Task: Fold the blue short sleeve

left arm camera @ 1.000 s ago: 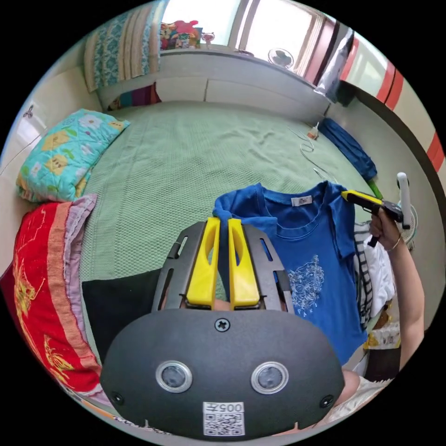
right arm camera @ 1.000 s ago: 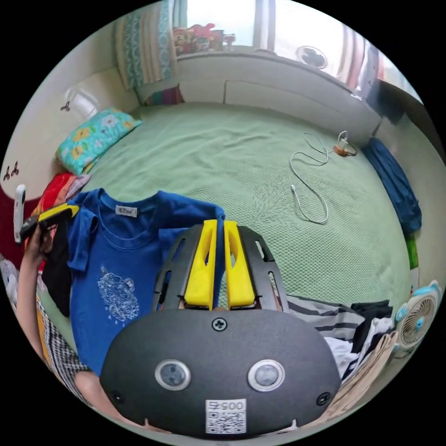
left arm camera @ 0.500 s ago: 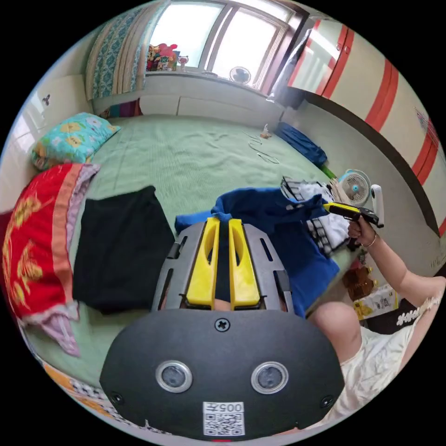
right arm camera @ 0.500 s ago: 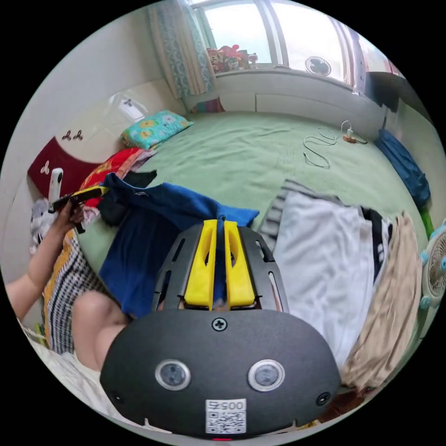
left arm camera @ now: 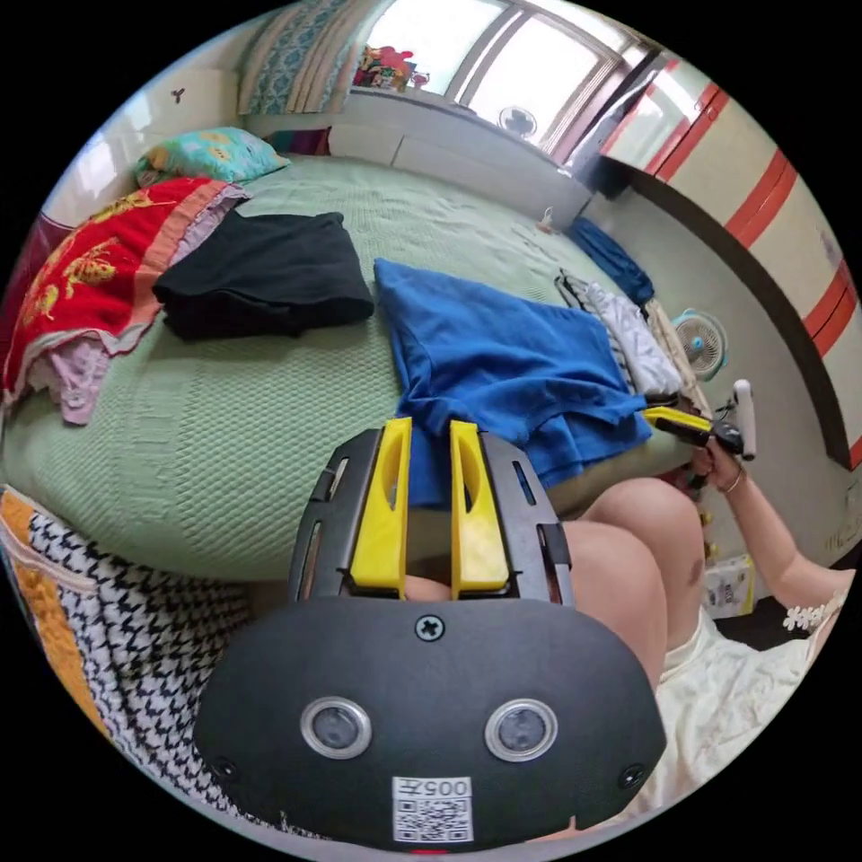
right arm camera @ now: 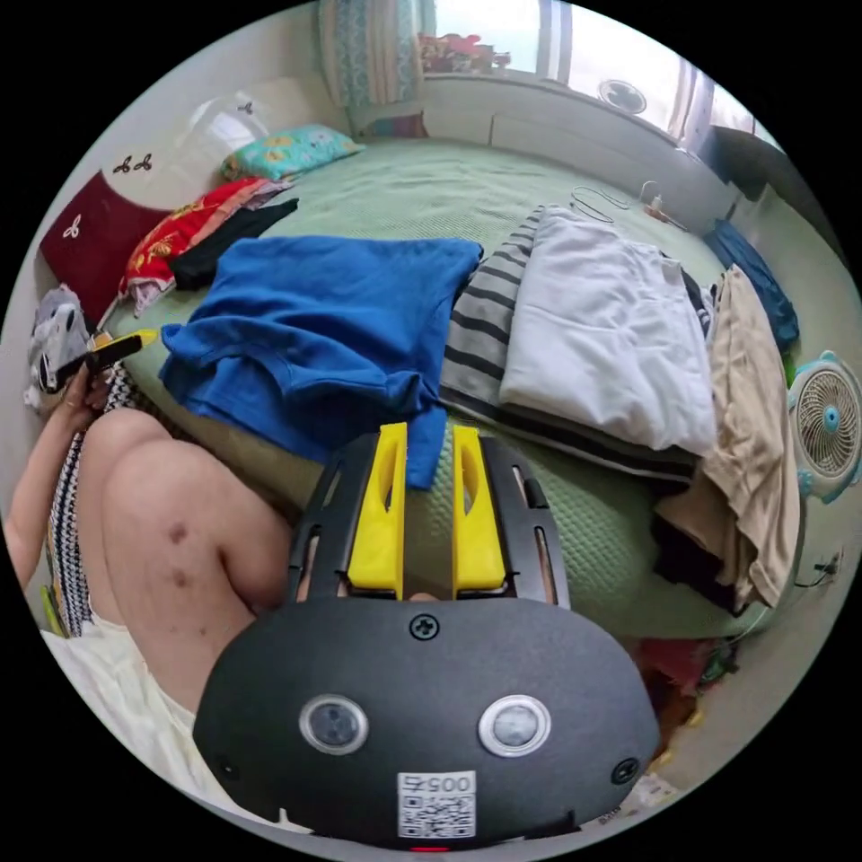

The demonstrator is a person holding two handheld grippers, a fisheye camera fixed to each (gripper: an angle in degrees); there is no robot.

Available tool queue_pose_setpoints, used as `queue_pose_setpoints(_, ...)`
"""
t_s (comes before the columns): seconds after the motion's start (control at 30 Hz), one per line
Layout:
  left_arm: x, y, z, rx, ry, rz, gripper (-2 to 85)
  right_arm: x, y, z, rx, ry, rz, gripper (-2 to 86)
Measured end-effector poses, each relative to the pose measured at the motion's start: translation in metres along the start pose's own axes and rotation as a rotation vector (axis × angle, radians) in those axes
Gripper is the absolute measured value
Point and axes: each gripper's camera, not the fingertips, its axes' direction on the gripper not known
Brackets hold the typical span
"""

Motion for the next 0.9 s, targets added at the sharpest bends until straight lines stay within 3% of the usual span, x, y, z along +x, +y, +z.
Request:
queue_pose_setpoints(0.17, 0.079, -0.013, 0.013, 0.029, -0.050, 0.097, 8.4, -0.049, 0.002, -0.016, 0.136, -0.088, -0.029, 6.3)
queue_pose_setpoints(0.33, 0.121, -0.016, 0.094, -0.237, 0.003, 0.120, 7.9, -0.090, -0.007, 0.031, 0.000, -0.118, 0.035, 5.8)
queue_pose_setpoints(0.43, 0.140, 0.006, 0.118, -0.273, -0.035, 0.142, 7.8, -0.106, 0.006, 0.066, -0.066, -0.056, 0.005, 6.4)
queue_pose_setpoints(0.77, 0.259, 0.054, 0.111, -0.196, -0.107, 0.275, 12.0, -0.133, 0.076, 0.075, 0.073, -0.018, -0.026, 7.3)
queue_pose_setpoints(0.9, 0.300, 0.058, 0.155, -0.349, -0.210, 0.318, 13.2, -0.141, 0.092, 0.084, 0.090, 0.053, -0.015, 4.6)
